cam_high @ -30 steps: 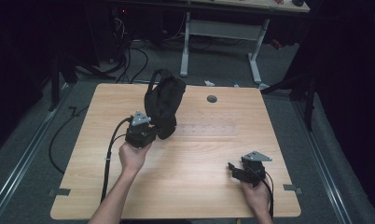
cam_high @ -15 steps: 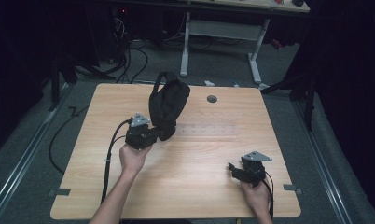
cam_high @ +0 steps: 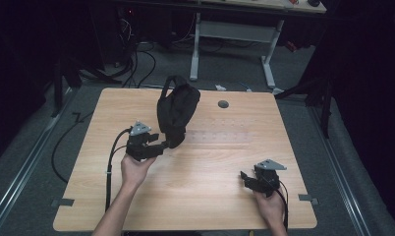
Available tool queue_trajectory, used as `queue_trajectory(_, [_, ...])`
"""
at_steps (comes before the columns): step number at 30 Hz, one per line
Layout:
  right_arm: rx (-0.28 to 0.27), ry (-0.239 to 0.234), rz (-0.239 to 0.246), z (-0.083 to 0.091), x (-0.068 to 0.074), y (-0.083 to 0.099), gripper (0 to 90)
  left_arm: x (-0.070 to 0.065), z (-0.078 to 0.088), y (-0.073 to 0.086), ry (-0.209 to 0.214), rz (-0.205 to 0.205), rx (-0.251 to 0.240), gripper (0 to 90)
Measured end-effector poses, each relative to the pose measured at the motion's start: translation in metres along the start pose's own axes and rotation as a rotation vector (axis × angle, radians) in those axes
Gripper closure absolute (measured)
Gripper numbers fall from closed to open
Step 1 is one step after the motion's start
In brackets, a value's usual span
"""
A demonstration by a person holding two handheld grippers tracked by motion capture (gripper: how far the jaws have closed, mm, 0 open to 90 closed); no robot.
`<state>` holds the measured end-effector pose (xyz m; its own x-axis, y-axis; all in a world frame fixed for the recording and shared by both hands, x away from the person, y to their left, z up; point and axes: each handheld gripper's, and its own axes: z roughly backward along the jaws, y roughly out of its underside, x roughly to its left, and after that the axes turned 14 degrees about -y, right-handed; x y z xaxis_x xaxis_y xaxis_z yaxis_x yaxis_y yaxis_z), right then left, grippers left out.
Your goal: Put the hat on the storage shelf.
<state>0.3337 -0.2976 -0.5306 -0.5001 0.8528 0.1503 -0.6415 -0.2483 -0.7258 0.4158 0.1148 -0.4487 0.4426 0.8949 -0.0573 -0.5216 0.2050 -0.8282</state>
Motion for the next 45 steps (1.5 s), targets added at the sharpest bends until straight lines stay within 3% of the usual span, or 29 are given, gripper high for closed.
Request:
queue_trajectory(10, [0.0,0.0,0.0,0.0,0.0,0.0,36.3,0.01,0.017,0.004,0.005,0.026,-0.02,41.1])
queue_trajectory(22, [0.0,0.0,0.0,0.0,0.0,0.0,36.3,0.014,0.031,0.01,0.007,0.03,-0.034,39.6])
queue_trajectory(34, [0.0,0.0,-0.001,0.0,0.0,0.0,36.3,0.02,0.041,0.028,-0.004,0.05,-0.025,38.0])
queue_trajectory(45, [0.0,0.0,-0.001,0.0,0.0,0.0,36.3,0.03,0.046,0.051,-0.019,0.095,-0.006,36.8])
